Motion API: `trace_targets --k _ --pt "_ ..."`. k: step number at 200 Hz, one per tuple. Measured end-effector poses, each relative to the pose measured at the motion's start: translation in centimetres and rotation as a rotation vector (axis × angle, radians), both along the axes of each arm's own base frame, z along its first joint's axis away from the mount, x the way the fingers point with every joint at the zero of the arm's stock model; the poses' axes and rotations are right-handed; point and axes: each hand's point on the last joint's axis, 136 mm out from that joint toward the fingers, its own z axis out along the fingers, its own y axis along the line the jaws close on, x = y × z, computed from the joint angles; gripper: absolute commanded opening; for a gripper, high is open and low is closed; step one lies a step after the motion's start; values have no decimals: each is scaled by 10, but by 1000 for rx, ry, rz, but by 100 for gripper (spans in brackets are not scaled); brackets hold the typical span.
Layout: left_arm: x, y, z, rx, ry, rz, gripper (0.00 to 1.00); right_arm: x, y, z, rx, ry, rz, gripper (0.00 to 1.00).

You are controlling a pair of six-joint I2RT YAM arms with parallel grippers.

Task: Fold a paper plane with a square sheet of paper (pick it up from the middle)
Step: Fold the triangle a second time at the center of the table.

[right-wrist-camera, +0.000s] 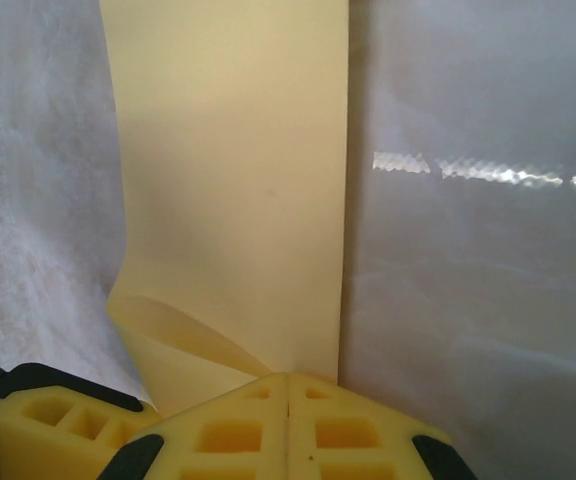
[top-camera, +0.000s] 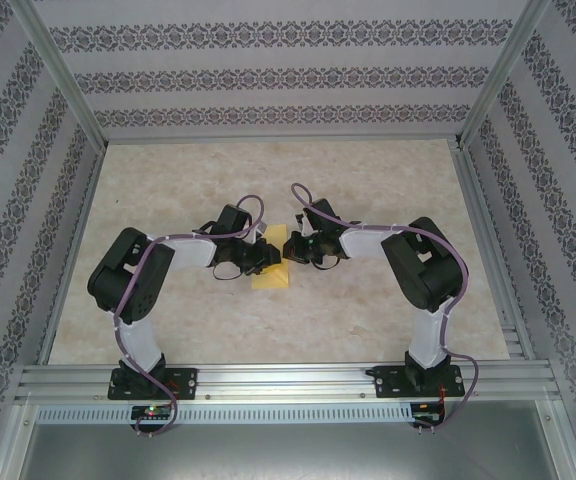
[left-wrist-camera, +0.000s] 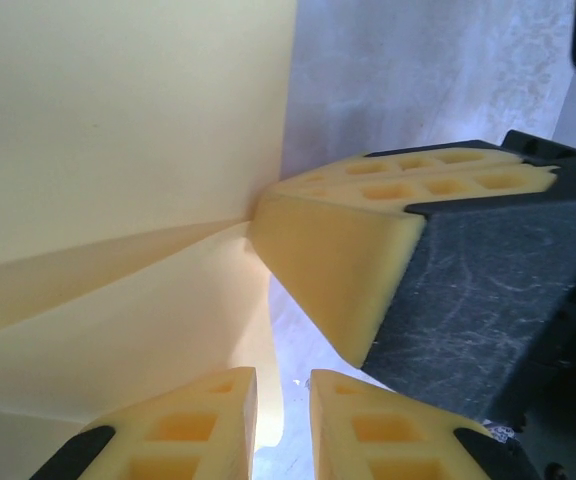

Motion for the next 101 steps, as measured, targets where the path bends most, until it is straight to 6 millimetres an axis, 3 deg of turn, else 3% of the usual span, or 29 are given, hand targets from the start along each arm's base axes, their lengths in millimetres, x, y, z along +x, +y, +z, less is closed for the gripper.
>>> trace_targets --k 101 --pt "-2 1 -4 8 13 -2 21 0 -2 -2 -14 1 -3 6"
